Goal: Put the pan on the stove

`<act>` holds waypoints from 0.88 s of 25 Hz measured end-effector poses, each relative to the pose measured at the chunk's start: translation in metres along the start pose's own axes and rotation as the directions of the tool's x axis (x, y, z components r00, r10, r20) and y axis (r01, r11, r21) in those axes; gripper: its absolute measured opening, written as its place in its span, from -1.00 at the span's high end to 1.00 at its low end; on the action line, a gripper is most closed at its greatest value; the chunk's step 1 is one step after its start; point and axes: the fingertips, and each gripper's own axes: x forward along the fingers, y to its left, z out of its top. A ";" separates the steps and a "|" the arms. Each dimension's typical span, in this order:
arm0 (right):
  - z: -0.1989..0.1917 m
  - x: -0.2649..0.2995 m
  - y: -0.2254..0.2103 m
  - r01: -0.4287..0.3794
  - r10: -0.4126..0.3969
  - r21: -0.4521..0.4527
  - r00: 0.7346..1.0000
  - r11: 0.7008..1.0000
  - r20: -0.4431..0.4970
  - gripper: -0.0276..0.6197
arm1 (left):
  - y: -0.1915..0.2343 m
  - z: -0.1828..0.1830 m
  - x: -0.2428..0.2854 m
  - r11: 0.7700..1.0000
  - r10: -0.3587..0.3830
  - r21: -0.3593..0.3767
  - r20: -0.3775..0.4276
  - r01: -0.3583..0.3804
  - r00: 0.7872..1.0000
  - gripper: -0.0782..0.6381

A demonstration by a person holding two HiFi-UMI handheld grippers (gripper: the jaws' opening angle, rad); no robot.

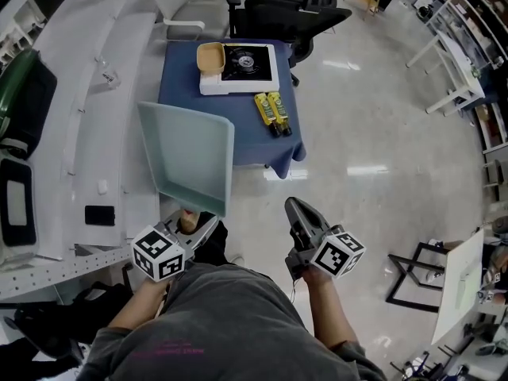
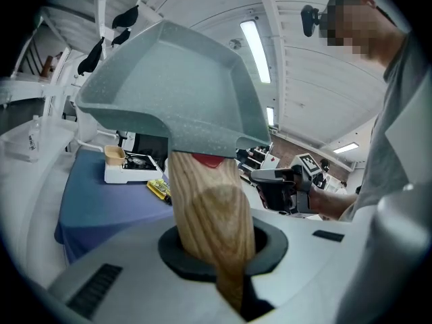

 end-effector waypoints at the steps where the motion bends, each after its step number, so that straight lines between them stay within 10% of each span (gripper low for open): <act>1: 0.003 0.008 -0.002 0.005 -0.005 0.001 1.000 1.000 -0.003 0.91 | 0.008 0.004 0.003 1.000 0.000 -0.004 -0.002 0.000 1.000 0.69; 22: 0.082 0.200 -0.027 0.049 -0.048 0.014 0.998 0.999 -0.052 0.91 | 0.190 0.106 0.050 1.000 -0.006 -0.026 -0.058 0.004 0.998 0.69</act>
